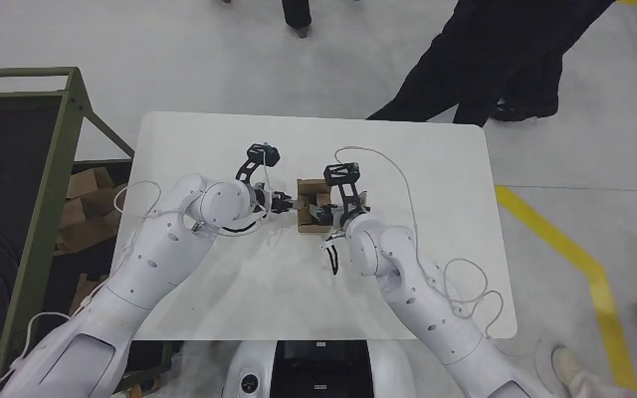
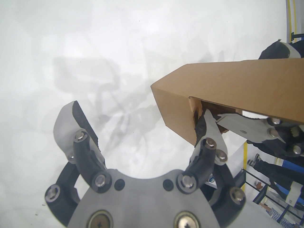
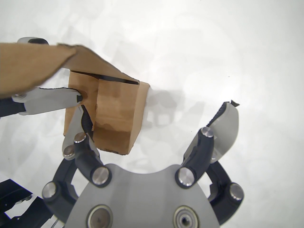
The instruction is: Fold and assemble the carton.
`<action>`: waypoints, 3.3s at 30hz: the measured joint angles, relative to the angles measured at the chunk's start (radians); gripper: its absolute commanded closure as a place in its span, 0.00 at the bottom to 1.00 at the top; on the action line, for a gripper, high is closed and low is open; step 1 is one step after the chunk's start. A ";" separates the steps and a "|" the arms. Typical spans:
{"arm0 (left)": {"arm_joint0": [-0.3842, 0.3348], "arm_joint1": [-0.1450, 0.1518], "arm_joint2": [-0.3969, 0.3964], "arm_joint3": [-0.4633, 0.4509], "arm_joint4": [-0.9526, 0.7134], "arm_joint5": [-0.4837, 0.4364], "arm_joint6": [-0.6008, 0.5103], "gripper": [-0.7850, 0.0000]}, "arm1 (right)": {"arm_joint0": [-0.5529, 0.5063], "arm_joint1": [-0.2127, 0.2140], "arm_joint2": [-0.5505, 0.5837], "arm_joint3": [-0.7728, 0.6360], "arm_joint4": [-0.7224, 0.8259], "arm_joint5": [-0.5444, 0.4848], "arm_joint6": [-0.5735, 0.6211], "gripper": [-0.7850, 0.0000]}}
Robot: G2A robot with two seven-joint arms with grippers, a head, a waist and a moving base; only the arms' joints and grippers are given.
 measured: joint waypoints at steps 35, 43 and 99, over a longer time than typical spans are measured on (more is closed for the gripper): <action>-0.026 -0.032 0.031 0.029 0.014 -0.008 -0.018 0.00 | -0.020 -0.011 0.021 0.011 -0.118 -0.005 0.062 0.00; -0.024 -0.037 0.031 0.030 0.016 -0.006 -0.024 0.00 | -0.019 -0.018 0.010 0.016 -0.163 0.006 0.082 0.00; -0.067 -0.034 -0.074 0.023 -0.012 -0.181 0.019 0.00 | -0.131 0.016 0.153 -0.054 -0.113 -0.360 0.098 0.00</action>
